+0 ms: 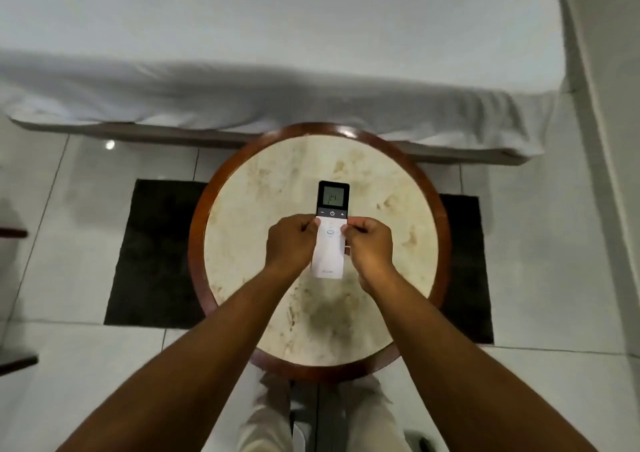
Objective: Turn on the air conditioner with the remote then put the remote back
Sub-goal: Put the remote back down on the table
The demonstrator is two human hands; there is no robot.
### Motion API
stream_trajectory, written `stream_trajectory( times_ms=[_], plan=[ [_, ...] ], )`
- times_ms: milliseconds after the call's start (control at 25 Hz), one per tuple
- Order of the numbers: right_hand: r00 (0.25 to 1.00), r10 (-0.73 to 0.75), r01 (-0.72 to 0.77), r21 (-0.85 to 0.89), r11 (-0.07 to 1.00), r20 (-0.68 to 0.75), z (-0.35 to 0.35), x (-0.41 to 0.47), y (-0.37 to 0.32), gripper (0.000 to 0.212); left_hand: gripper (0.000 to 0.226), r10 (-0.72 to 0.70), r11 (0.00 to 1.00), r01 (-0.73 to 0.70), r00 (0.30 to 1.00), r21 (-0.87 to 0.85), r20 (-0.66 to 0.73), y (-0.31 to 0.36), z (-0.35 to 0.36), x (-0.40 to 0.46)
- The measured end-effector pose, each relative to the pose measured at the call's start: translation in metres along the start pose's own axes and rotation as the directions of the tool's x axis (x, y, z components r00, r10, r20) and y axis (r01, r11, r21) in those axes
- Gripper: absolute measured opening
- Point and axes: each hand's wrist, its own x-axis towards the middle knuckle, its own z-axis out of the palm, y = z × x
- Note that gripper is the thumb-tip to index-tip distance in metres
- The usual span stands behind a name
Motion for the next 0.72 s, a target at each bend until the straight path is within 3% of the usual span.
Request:
stream_trajectory(
  times_ms=[320,720],
  plan=[
    [1.000,-0.007,0.007,-0.244,0.970,0.004,0.047,0.053,0.099,0.025,0.025,-0.109,0.978,0.124,0.989,0.169,-0.099,-0.120,0.053,0.040],
    [0.994,-0.028,0.069,-0.388,0.919,0.109,0.058,0.068,0.124,0.030,0.030,-0.007,0.966,0.003,1.000,0.260,0.016,-0.151,0.058,0.055]
  ],
)
